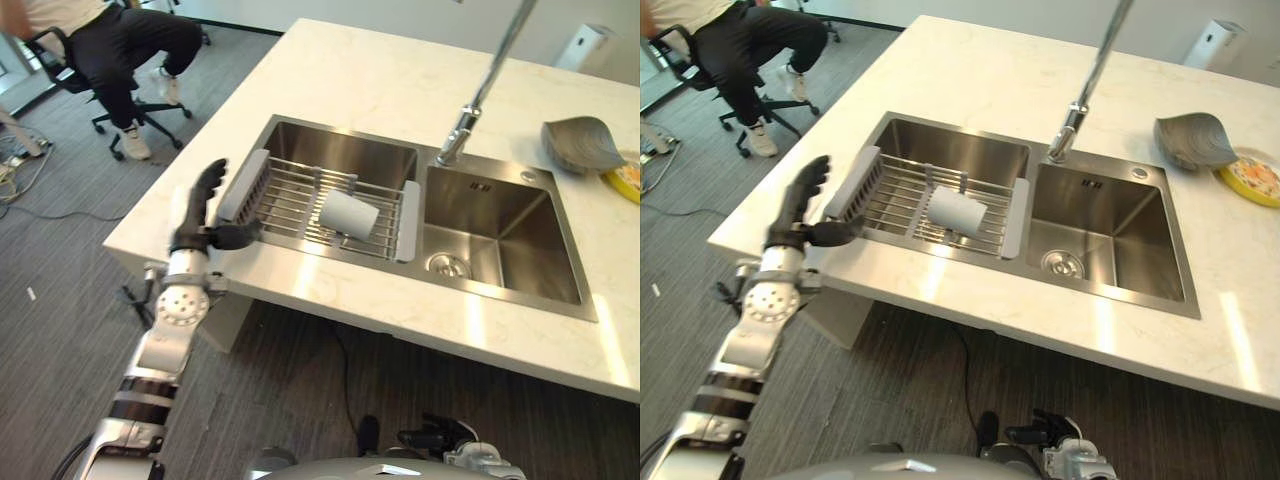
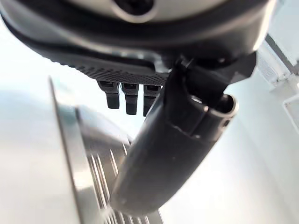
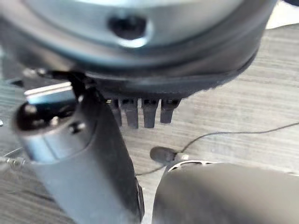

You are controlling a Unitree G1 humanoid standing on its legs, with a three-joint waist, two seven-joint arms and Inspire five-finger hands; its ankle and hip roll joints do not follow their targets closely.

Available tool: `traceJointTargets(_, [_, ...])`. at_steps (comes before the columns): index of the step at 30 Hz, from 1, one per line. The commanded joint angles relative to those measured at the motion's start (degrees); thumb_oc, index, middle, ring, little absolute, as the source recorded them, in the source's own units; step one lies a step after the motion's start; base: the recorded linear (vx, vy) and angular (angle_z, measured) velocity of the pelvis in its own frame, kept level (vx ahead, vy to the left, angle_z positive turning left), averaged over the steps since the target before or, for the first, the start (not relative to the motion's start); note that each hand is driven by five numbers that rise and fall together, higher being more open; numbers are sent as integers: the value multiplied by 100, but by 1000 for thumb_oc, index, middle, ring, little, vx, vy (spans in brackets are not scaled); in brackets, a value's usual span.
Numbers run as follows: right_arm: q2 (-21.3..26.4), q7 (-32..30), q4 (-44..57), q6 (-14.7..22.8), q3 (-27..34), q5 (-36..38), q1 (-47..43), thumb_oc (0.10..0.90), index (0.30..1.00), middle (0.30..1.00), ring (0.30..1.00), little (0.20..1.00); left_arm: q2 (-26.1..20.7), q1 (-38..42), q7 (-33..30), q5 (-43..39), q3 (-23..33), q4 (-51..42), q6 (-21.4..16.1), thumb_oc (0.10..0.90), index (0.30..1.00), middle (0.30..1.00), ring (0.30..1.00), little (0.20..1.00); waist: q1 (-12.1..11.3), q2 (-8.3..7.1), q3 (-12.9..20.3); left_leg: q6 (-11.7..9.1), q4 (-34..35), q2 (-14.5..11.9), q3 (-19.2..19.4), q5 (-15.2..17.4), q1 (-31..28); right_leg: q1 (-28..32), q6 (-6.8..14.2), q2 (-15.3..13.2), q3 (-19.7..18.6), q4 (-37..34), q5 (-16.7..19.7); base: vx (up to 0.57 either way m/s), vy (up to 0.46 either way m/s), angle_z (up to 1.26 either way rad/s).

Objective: Place the dishes in the dishwasher.

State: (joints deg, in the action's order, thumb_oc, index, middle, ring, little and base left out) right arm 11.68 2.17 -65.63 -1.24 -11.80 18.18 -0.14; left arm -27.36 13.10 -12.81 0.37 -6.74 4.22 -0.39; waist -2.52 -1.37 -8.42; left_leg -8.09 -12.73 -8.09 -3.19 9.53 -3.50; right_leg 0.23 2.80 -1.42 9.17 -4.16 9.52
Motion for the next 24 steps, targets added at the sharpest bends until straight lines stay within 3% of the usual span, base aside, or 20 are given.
traceJointTargets(1, [299, -19, 420, 94, -76, 218, 163, 800, 900, 900, 900, 900, -156, 1029, 109, -19, -166, -406, -487, 800, 900, 900, 900, 900, 186, 204, -65, 116, -99, -251, -96, -1365, 293, 252, 395, -378, -18, 439, -1056, 170, -118, -33])
traceJointTargets(2, [343, -22, 513, 67, -73, 176, 233, 800, 900, 900, 900, 900, -74, 1100, 145, 59, -307, -269, -443, 800, 900, 900, 900, 900, 98, 136, -109, 272, 36, 428, -410, -685, 506, 319, 417, -396, -166, 363, -1045, 126, -69, -35])
traceJointTargets(4, [394, 28, 466, 60, 3, 212, 237, 800, 900, 900, 900, 900, -79, 1171, 203, 117, -389, -246, -458, 800, 900, 900, 900, 900, 93, 90, -96, 284, 196, 608, -426, -639, 591, 331, 447, -412, -171, 302, -1017, 79, -30, -52])
traceJointTargets(6, [454, 0, 383, 93, 130, 280, 227, 800, 900, 900, 900, 900, -103, 1289, 381, 187, -694, -161, -483, 800, 900, 900, 900, 900, 176, 118, -78, 227, 503, 402, 73, -771, 553, 384, 510, -413, -61, 266, -1034, 47, 39, -47])
traceJointTargets(9, [367, 16, 296, 87, 86, 308, 173, 800, 900, 900, 900, 900, -162, 1446, 371, 337, -903, 90, -464, 800, 900, 900, 900, 900, 107, 152, -29, 242, 840, 511, -238, -752, 467, 288, 519, -366, -148, 254, -988, 18, 52, -12])
traceJointTargets(12, [36, 304, 543, 106, 346, 1516, 489, 800, 900, 900, 900, 900, -298, 1653, 365, 898, -1231, 399, -406, 800, 900, 900, 900, 900, 268, 169, 107, 275, 1374, 454, -66, -868, 112, 346, 566, -362, -177, 31, -833, 24, 100, -36])
traceJointTargets(24, [-75, 457, 1087, 14, 141, 1786, 828, 800, 900, 900, 900, 900, -567, 1983, 677, 1309, -1835, 810, -369, 800, 900, 900, 900, 900, 276, 85, 331, 298, 1773, 389, 147, -834, -324, 436, 652, -341, -230, -83, -781, 17, 34, -4])
